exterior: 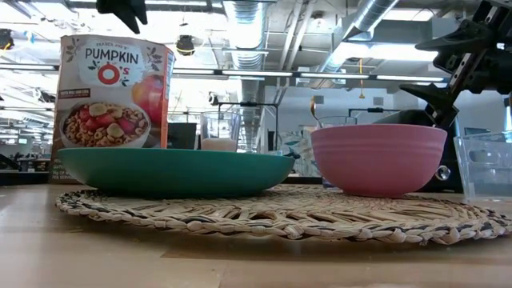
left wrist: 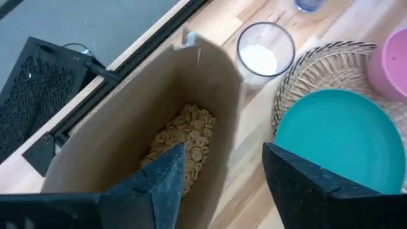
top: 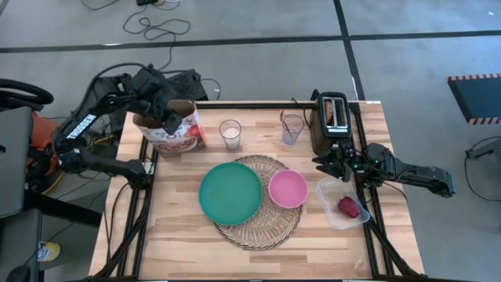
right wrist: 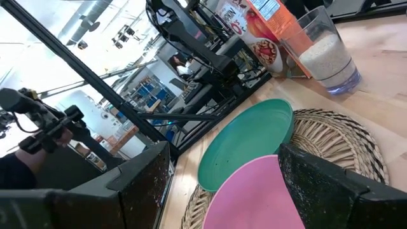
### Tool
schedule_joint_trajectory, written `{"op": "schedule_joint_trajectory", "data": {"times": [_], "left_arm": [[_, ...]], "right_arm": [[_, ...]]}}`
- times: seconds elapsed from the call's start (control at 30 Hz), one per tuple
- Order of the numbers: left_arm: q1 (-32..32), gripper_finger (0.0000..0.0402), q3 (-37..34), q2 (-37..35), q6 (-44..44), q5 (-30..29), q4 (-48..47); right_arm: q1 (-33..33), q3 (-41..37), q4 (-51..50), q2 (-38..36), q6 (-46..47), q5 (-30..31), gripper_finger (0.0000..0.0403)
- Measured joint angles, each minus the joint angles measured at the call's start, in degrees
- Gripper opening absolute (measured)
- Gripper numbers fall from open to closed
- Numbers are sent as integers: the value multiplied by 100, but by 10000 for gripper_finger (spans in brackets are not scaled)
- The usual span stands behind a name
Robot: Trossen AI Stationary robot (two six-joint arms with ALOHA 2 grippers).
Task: Arrange a breakfast setting
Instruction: Pour the cereals from the box into the pink bowl
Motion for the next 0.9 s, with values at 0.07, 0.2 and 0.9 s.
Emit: {"op": "schedule_joint_trajectory", "data": {"times": [0.07, 0.2, 0.9], "left_arm": [[0, 202, -384, -174, 26, 97, 268], [-4, 204, -1167, -470, 49, 192, 762], [-7, 41, -2853, -426, 418, -427, 1836]], "right_arm": [[0, 0, 0, 0, 0, 0, 320], [0, 0, 0, 0, 0, 0, 320], [0, 0, 0, 2, -2, 1, 320]]}}
